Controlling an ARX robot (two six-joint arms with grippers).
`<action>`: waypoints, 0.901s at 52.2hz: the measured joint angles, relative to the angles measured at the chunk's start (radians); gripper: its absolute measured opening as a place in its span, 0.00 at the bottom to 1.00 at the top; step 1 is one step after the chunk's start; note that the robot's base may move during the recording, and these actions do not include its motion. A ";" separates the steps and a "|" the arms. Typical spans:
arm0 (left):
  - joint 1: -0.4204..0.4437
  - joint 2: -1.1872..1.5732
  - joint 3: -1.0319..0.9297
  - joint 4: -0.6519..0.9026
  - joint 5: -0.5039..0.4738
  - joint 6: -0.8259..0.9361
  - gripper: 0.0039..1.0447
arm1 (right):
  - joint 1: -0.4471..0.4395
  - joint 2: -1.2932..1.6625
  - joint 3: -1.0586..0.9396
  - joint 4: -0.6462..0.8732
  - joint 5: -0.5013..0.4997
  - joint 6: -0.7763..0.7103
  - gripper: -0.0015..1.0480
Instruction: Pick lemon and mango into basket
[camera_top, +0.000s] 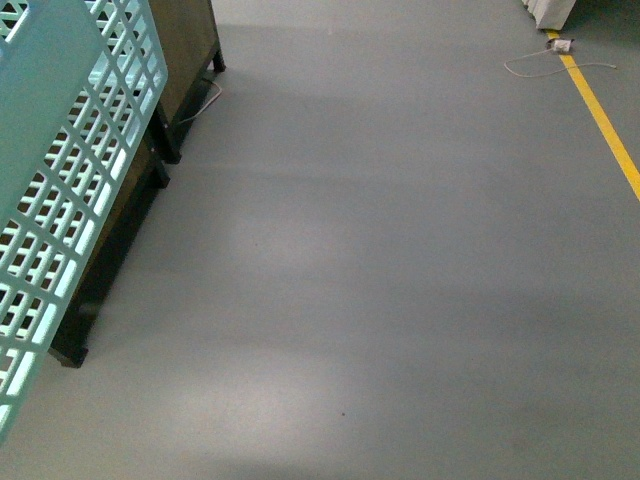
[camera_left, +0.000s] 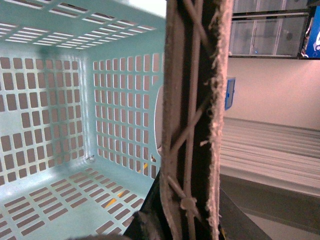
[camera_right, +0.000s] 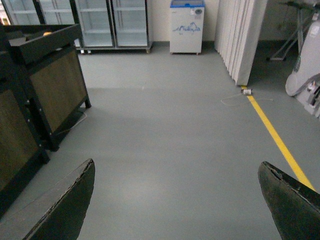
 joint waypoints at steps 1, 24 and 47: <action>0.000 0.000 0.000 0.000 0.000 0.000 0.05 | 0.000 0.000 0.000 0.000 0.000 0.001 0.92; 0.000 0.000 0.000 0.000 0.000 0.000 0.05 | 0.000 0.000 0.000 0.000 0.000 0.000 0.92; 0.000 0.000 0.003 0.000 0.001 0.000 0.05 | 0.000 0.000 0.000 0.000 0.000 0.000 0.92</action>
